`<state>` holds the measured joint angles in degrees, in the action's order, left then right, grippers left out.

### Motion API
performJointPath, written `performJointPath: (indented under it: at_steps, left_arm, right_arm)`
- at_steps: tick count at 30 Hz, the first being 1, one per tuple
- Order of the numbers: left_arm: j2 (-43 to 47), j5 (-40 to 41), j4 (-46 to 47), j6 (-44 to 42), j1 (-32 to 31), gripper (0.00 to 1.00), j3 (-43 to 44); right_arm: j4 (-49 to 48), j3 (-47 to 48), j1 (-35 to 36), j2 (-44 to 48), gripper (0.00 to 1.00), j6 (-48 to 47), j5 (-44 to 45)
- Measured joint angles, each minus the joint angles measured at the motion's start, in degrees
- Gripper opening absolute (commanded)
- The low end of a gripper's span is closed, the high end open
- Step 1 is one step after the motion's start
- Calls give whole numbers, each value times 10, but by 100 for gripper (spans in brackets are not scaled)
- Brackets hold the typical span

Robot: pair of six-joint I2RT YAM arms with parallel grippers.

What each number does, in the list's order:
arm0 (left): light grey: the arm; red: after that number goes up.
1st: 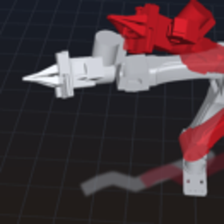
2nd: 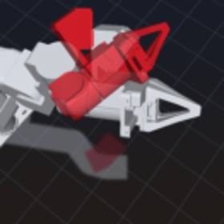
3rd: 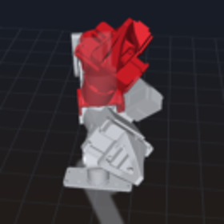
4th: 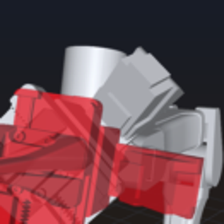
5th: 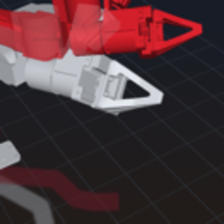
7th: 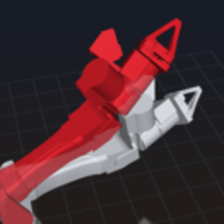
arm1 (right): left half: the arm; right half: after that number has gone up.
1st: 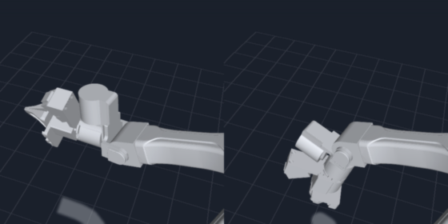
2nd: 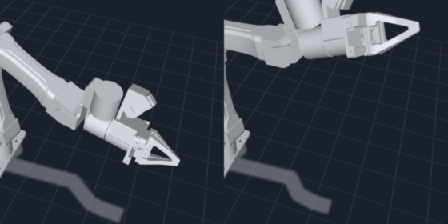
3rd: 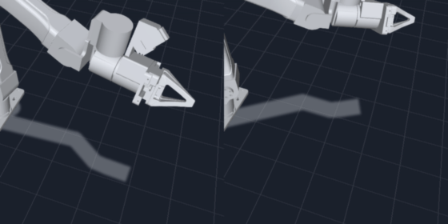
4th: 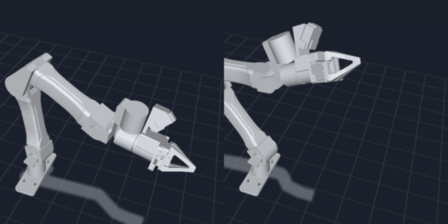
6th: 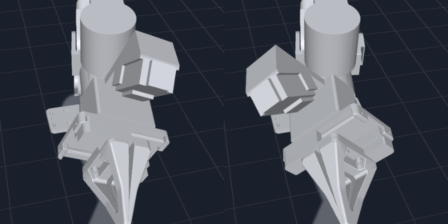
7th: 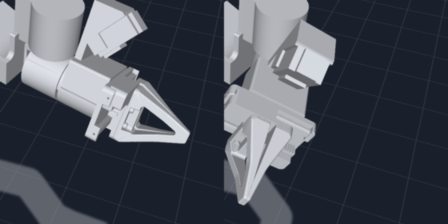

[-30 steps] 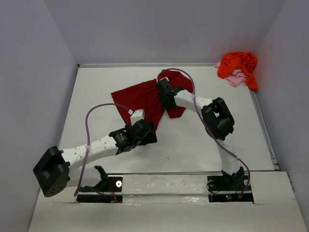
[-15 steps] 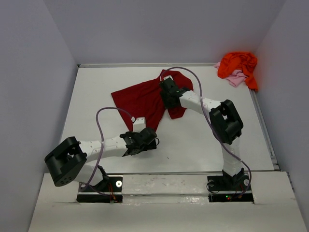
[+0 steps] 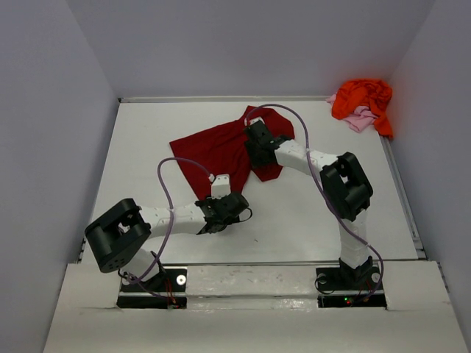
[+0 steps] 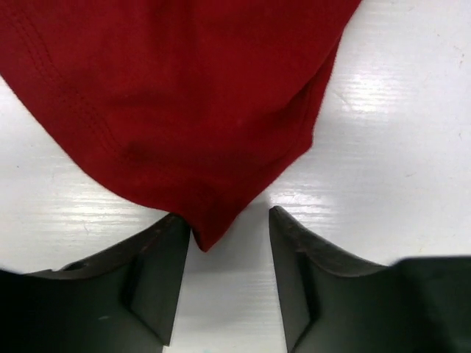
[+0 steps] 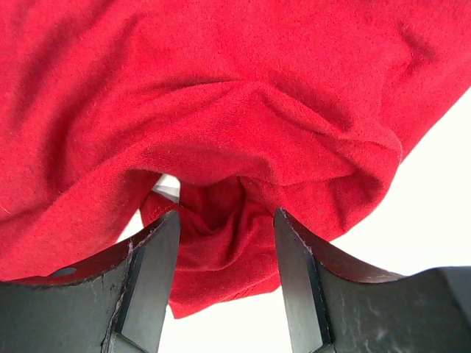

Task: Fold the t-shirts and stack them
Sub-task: Flatten the tshirt out

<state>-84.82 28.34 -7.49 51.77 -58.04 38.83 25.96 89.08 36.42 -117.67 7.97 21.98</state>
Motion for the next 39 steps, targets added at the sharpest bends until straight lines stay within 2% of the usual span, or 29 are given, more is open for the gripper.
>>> performJointPath:
  at_steps: [1, 3, 4, 11, 14, 23, 31, 32, 34, 35, 36, 37, 39]
  left_arm:
    - [-2, -1, 3, -2, 0, 23, 0]
    - [-9, -4, 9, 1, -1, 2, 0]
    - [-9, -5, 15, 3, -1, 0, 1]
    - [-8, -8, 16, 2, -1, 0, 2]
    - [4, -8, -12, 1, -2, 0, 2]
    - [54, 22, -99, -18, -2, 0, 22]
    - [56, 41, -119, -36, -2, 0, 42]
    - [59, 46, -125, -39, -1, 0, 43]
    - [70, 52, -134, -46, 0, 0, 43]
    - [75, 53, -137, -48, 1, 0, 43]
    - [87, 56, -141, -54, 4, 0, 43]
    - [97, 57, -144, -58, 7, 0, 44]
    - [115, 60, -149, -66, 15, 0, 44]
  right_arm:
    - [-1, 0, -1, 0, 59, 0, 0]
    - [-3, 0, -2, 0, 59, 0, 0]
    - [-4, 0, -3, 0, 59, 0, 0]
    - [-9, -13, -5, 6, 59, 0, -2]
    - [-9, -38, -5, 17, 59, 6, -9]
    - [-34, -118, -5, 64, 59, 35, -90]
    - [-71, -125, -5, 43, 56, 54, -163]
    - [-80, -125, -5, 43, 54, 56, -169]
    - [-89, -128, -5, 43, 37, 57, -175]
    - [-95, -129, -5, 41, 27, 58, -176]
    - [-101, -129, -5, 40, 6, 59, -177]
    - [-104, -130, -6, 39, 0, 61, -180]
    - [-113, -132, -9, 39, 0, 64, -182]
